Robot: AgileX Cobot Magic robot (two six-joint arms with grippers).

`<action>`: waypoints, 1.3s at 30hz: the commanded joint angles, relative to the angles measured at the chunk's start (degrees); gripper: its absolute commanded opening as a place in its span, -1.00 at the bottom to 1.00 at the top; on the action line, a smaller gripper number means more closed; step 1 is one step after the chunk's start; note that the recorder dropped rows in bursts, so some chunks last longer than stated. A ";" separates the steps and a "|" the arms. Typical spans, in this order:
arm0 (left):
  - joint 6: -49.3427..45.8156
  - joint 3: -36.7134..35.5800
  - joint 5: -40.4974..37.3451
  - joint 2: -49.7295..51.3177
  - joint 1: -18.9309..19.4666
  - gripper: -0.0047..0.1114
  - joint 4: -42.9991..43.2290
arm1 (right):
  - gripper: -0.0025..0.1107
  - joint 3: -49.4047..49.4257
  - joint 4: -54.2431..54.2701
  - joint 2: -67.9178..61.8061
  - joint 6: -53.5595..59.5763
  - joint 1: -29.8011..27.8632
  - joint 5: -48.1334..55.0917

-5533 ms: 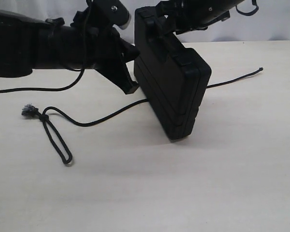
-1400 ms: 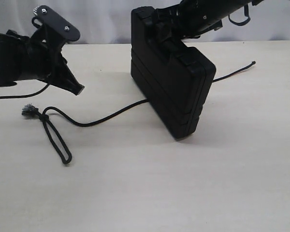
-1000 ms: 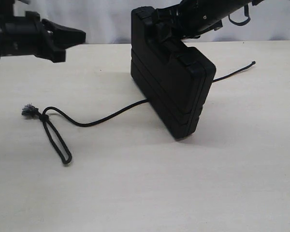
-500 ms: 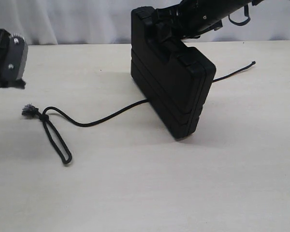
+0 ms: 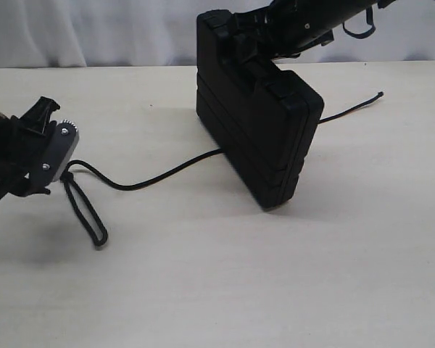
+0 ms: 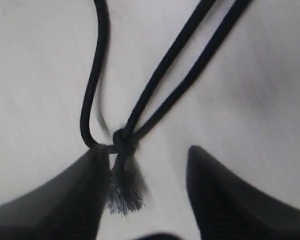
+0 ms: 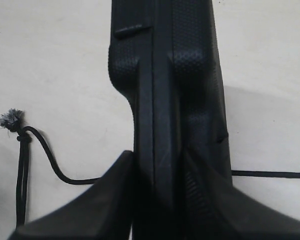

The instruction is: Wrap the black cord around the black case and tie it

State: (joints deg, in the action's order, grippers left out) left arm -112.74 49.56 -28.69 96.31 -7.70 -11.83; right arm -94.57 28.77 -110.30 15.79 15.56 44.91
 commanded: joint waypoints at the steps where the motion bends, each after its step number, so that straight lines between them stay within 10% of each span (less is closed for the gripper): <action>1: 0.37 -0.93 1.66 0.13 -1.93 0.12 -0.43 | -0.48 -0.01 0.43 0.96 0.01 -0.06 -1.44; 14: -0.11 -0.82 17.22 12.34 -1.93 0.10 20.06 | -0.48 -0.01 0.43 0.96 0.01 -0.06 -1.44; 20: 0.36 -0.82 20.26 15.97 -1.93 -0.30 20.01 | -0.48 -0.01 0.43 0.96 0.01 -0.06 -1.44; 28: 5.31 -0.82 18.55 16.31 -3.06 -0.92 8.73 | -0.48 -0.01 0.43 0.96 0.01 -0.06 -1.44; 39: 8.27 -0.82 9.13 8.97 -13.60 -0.92 -17.12 | -0.48 -0.01 0.43 0.96 0.01 -0.06 -1.44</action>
State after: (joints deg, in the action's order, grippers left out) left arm -105.57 49.34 -15.22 107.77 -18.62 -22.36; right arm -94.57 28.77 -110.30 15.79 15.56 44.91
